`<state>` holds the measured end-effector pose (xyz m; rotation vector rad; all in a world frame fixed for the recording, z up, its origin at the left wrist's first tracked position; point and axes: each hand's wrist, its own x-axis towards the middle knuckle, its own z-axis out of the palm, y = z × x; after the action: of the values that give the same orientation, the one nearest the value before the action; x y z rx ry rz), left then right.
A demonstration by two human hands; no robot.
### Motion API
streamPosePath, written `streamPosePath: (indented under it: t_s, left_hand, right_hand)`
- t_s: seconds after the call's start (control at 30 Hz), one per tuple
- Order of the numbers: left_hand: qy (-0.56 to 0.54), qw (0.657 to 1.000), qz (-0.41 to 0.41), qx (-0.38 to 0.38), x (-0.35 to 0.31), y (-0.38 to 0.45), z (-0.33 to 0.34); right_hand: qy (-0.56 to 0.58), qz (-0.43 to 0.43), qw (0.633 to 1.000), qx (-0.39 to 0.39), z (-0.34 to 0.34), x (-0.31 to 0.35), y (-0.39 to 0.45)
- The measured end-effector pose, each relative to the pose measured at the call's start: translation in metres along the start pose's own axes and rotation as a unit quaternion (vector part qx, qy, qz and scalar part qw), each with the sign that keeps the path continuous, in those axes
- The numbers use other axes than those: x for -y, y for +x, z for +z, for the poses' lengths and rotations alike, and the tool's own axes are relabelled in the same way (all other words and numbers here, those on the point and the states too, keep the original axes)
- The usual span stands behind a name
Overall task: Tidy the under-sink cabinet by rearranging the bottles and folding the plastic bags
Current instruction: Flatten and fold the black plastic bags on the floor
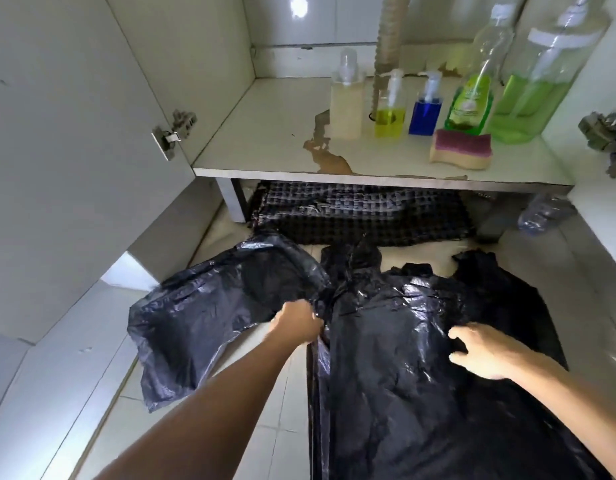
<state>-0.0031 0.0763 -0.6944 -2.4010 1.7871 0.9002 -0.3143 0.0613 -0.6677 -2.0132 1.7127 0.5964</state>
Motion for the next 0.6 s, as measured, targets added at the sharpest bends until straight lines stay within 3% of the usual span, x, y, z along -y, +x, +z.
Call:
streamPosePath:
  t_s: [0.13, 0.27, 0.47, 0.6]
  left_hand:
    - [-0.057, 0.996, 0.02, -0.072, 0.025, 0.013, -0.078]
    - [-0.092, 0.981, -0.058, -0.162, 0.106, 0.023, -0.123]
    - [-0.028, 0.972, -0.199, -0.118, 0.211, 0.018, -0.102]
    - [-0.017, 0.969, -0.238, -0.072, 0.229, 0.022, -0.097]
  right_hand:
    - [0.162, -0.07, 0.976, -0.126, -0.04, 0.086, 0.027]
    - [0.239, -0.107, 0.954, -0.146, -0.071, 0.192, 0.056]
    - [0.173, -0.011, 0.984, -0.031, -0.057, 0.259, 0.089]
    - [0.081, 0.033, 0.989, -0.119, -0.047, 0.271, 0.09]
